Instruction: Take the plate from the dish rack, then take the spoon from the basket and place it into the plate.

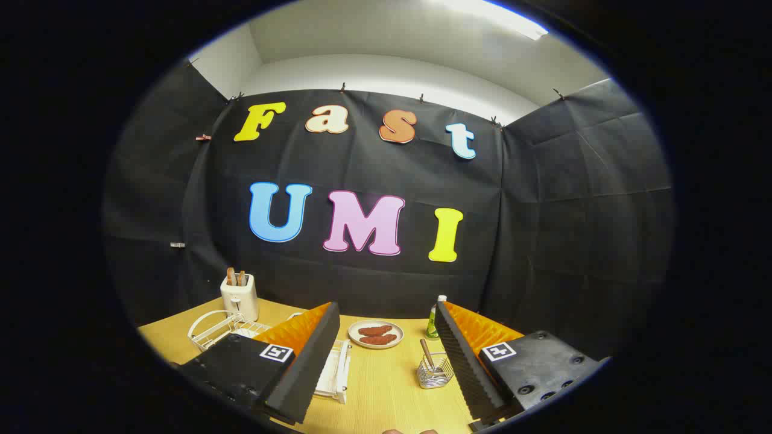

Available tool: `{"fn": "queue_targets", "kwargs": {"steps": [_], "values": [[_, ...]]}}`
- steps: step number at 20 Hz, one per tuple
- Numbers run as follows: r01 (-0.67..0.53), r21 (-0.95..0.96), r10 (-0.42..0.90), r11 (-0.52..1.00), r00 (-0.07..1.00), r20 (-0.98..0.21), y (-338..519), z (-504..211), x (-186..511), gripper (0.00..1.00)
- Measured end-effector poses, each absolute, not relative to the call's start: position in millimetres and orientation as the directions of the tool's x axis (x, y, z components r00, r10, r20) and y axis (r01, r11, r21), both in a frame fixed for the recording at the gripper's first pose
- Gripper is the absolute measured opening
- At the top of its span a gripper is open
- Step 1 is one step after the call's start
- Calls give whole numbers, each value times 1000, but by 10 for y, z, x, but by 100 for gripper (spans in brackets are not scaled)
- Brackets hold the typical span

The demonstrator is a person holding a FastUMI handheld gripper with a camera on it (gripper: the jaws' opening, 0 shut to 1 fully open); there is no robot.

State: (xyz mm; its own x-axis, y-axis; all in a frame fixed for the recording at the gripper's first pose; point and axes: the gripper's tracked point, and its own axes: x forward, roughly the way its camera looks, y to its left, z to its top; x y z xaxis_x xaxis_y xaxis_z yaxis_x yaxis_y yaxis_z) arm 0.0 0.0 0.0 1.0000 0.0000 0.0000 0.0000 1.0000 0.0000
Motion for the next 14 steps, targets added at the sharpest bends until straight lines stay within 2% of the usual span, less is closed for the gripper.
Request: {"fn": "queue_targets", "kwargs": {"steps": [14], "values": [[-18, 23, 19, 1000, 999, -26, 26, -87, 172, 97]]}}
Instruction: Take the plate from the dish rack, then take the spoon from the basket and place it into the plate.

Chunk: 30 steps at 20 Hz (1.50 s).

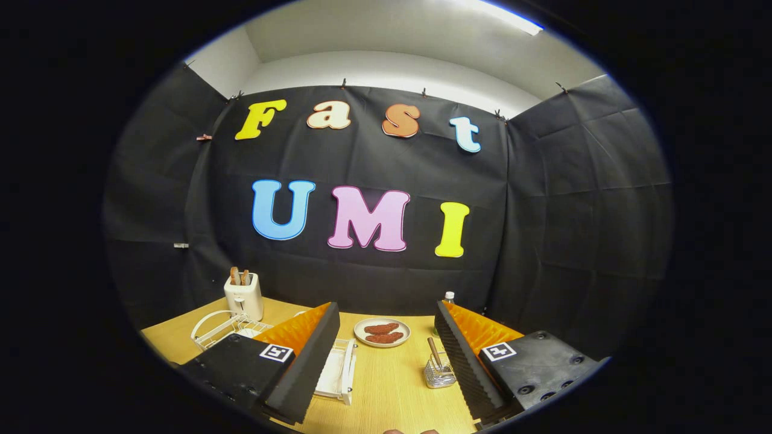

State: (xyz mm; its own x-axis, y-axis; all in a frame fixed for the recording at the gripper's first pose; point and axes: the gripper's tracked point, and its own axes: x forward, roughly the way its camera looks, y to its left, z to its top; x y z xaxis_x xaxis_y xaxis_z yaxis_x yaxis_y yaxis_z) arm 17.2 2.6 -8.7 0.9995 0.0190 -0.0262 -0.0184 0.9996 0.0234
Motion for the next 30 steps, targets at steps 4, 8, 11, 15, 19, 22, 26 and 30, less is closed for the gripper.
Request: {"fn": "queue_targets", "kwargs": {"steps": [4, 8, 11, 15, 19, 22, 26, 30], "values": [[-22, 9, 22, 1000, 999, -33, -4, -128, 239, 97], [-53, 24, 54, 998, 997, -58, 91, -187, 330, 97], [-93, 35, 96, 995, 991, -92, 270, -217, 496, 98], [-165, 16, 165, 986, 972, -170, 639, -363, 786, 97], [-209, -14, 197, 978, 941, -275, 997, -640, 1121, 98], [-210, 10, 200, 978, 913, -356, 1232, -884, 1348, 98], [-169, 70, 182, 983, 857, -482, 1452, -1306, 1591, 98], [-124, 60, 137, 990, 820, -556, 1562, -1625, 1763, 96]]}}
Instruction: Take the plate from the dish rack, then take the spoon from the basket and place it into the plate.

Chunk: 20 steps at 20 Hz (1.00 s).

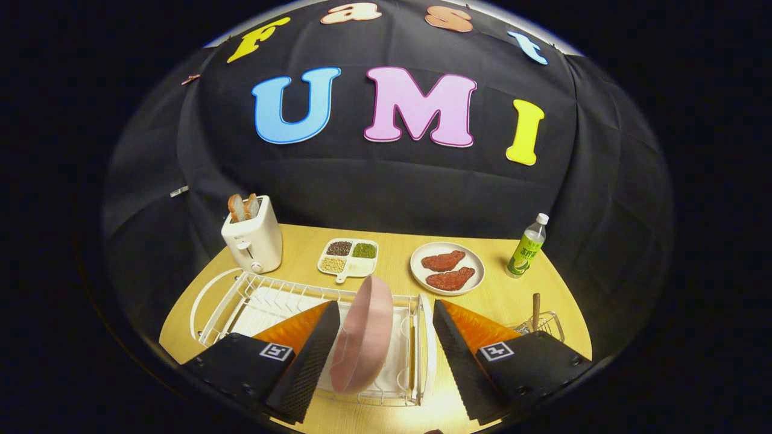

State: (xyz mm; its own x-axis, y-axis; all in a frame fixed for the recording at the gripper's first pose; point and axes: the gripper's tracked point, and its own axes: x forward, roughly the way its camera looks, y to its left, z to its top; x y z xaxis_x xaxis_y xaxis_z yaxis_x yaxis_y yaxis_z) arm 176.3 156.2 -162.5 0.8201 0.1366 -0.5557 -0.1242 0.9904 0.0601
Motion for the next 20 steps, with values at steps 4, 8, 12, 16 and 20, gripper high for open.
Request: {"fn": "queue_targets", "kwargs": {"steps": [4, 8, 12, 16, 20], "values": [[-97, 23, 91, 995, 786, -612, 1593, -1884, 1824, 82], [-47, 51, 69, 998, 722, -688, 1657, -2133, 1763, 59], [-15, 52, 47, 999, 711, -702, 1666, -2182, 1769, 34], [12, 12, -1, 1000, 714, -700, 1703, -2147, 1754, 29], [-28, -79, -31, 996, 758, -651, 1847, -2003, 1772, 28]]}}
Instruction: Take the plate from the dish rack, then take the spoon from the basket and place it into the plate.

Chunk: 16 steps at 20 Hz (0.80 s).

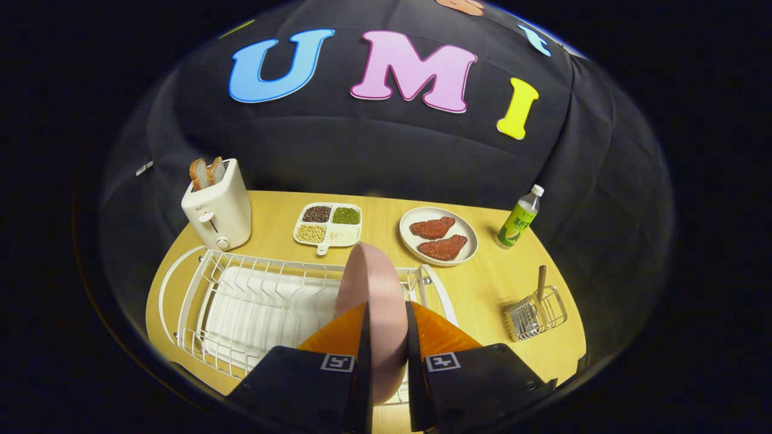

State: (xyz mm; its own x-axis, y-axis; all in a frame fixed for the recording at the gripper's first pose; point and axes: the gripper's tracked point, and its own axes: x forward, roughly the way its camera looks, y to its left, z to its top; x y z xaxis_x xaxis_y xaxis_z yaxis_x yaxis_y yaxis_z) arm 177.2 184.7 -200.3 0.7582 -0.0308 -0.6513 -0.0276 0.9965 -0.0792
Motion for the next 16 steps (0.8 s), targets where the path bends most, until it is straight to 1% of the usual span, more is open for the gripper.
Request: {"fn": "queue_targets", "kwargs": {"steps": [4, 7, 10, 16], "values": [[-56, -163, -52, 985, 806, -590, 1928, -1820, 1852, 28], [-73, -205, -58, 976, 821, -568, 1928, -1759, 1885, 27], [-55, -237, -87, 970, 831, -549, 1787, -1702, 1909, 27], [-19, -210, -107, 978, 813, -572, 1448, -1727, 1872, 23]]}}
